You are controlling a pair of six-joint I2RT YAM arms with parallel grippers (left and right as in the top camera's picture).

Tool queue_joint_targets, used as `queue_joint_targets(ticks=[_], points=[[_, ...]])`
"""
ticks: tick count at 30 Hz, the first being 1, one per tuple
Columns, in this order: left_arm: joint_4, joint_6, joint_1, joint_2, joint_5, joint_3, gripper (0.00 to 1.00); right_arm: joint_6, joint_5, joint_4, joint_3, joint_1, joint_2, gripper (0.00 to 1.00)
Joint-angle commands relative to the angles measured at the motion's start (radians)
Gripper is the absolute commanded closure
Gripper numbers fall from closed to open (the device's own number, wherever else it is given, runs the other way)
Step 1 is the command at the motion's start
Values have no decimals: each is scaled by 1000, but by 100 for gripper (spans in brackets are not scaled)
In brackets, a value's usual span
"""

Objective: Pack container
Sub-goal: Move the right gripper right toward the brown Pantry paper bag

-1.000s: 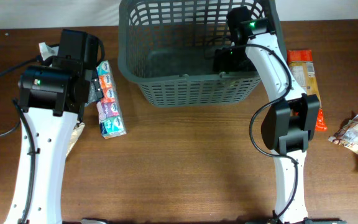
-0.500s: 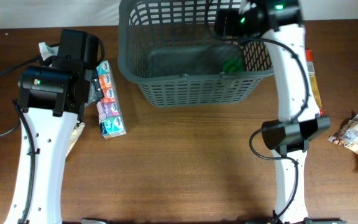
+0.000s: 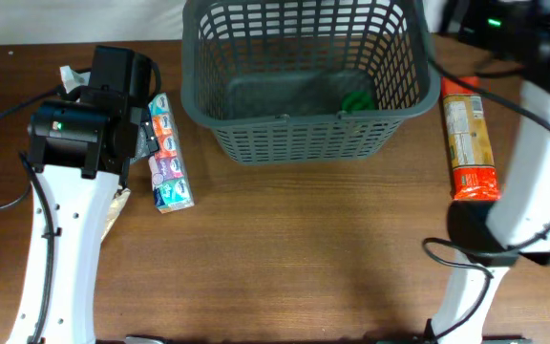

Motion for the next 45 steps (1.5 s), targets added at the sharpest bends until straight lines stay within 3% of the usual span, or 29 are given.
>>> queue_joint_targets(ticks=[1, 13, 15, 22, 30, 36, 40, 45], points=[[-4, 2, 4, 7, 0, -2, 0, -11, 70, -6, -12, -112, -55, 1], [-56, 2, 4, 7, 1, -2, 0, 12, 47, -6, -77, -370, -107, 1], [-56, 2, 4, 7, 1, -2, 0, 27, 49, -6, -177, -395, -152, 1], [-39, 2, 4, 7, 0, -2, 0, 106, 48, -6, -775, -487, -348, 1], [-18, 2, 4, 7, 0, -2, 0, 115, 37, 98, -1123, -538, -350, 1], [-24, 2, 4, 7, 0, -2, 0, 353, -85, 180, -1240, -629, -346, 1], [-25, 2, 4, 7, 0, -2, 0, 434, -223, 231, -1266, -709, -336, 1], [-18, 2, 4, 7, 0, -2, 0, 602, -227, 257, -1275, -772, -325, 1]])
